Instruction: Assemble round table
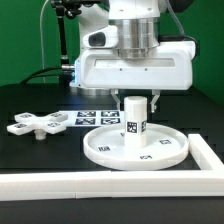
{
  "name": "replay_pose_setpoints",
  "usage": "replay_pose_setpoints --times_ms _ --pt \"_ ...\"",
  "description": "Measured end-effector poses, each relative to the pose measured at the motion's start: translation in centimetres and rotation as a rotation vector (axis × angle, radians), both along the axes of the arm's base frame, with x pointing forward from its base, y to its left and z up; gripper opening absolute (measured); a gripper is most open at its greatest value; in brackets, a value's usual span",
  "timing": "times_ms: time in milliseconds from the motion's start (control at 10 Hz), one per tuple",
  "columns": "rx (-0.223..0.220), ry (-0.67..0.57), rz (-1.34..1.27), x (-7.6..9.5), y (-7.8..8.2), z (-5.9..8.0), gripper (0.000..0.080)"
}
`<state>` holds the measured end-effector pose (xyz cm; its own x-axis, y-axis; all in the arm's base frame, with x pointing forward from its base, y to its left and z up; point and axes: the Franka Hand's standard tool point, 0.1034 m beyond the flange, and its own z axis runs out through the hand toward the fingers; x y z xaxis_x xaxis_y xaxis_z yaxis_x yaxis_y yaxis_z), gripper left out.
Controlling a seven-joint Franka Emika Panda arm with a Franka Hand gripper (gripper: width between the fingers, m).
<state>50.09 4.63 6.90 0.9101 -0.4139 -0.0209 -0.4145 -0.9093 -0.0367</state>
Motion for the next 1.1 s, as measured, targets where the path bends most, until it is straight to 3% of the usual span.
replay_pose_setpoints --times_ms 500,1100 --pt "0.01 0.01 -0.263 0.0 0.18 -0.03 0.0409" --pt "0.125 0.038 -0.897 0.12 0.0 -0.01 0.0409"
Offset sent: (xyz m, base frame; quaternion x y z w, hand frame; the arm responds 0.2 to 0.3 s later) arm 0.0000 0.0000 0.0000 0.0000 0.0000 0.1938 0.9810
